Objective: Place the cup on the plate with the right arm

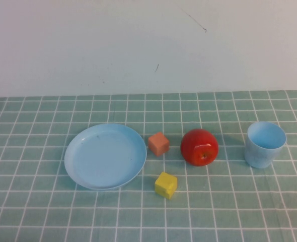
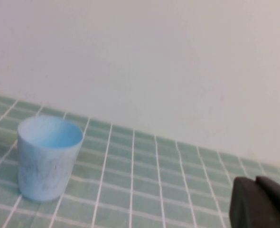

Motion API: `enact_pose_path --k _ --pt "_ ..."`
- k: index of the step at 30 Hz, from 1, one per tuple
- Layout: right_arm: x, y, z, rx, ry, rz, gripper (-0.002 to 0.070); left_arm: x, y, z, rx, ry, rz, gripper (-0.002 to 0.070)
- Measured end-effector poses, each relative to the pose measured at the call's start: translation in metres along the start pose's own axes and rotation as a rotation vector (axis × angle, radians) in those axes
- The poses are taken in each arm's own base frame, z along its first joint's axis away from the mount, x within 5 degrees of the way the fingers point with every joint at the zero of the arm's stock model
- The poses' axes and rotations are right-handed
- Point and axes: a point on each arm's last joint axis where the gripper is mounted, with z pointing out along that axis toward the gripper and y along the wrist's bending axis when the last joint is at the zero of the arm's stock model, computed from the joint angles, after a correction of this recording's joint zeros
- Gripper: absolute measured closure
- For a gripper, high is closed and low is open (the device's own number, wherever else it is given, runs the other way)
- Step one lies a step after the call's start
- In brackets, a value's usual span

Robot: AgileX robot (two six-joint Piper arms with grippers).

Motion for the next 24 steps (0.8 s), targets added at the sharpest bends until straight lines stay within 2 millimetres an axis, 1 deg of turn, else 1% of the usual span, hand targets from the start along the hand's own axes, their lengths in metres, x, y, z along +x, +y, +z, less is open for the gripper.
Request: enact_pose_path --k 8,14,17,19,20,22,24 --pt "-0.028 -0.001 -0.004 0.018 -0.309 -0.069 0.0678 0.0 0.0 0.0 0.0 0.0 -0.002 0.0678" --pt "-0.051 0.0 -0.015 0.031 -0.588 -0.097 0.0678 0.0 0.0 0.0 0.0 0.0 0.0 0.0678" --pt "-0.059 -0.001 -0.02 0.04 -0.67 -0.105 0.0678 0.0 0.0 0.0 0.0 0.0 0.0 0.0678" --pt "-0.071 -0.004 -0.025 0.052 -0.707 -0.113 0.0678 0.0 0.0 0.0 0.0 0.0 0.0 0.0678" --pt "-0.08 -0.006 -0.029 0.061 -0.732 -0.12 0.0678 0.0 0.0 0.0 0.0 0.0 0.0 0.0678" --pt "-0.099 -0.012 -0.038 0.083 -0.772 -0.141 0.0678 0.0 0.0 0.0 0.0 0.0 0.0 0.0678" --pt "-0.123 -0.019 -0.051 0.115 -0.803 -0.174 0.0678 0.0 0.0 0.0 0.0 0.0 0.0 0.0678"
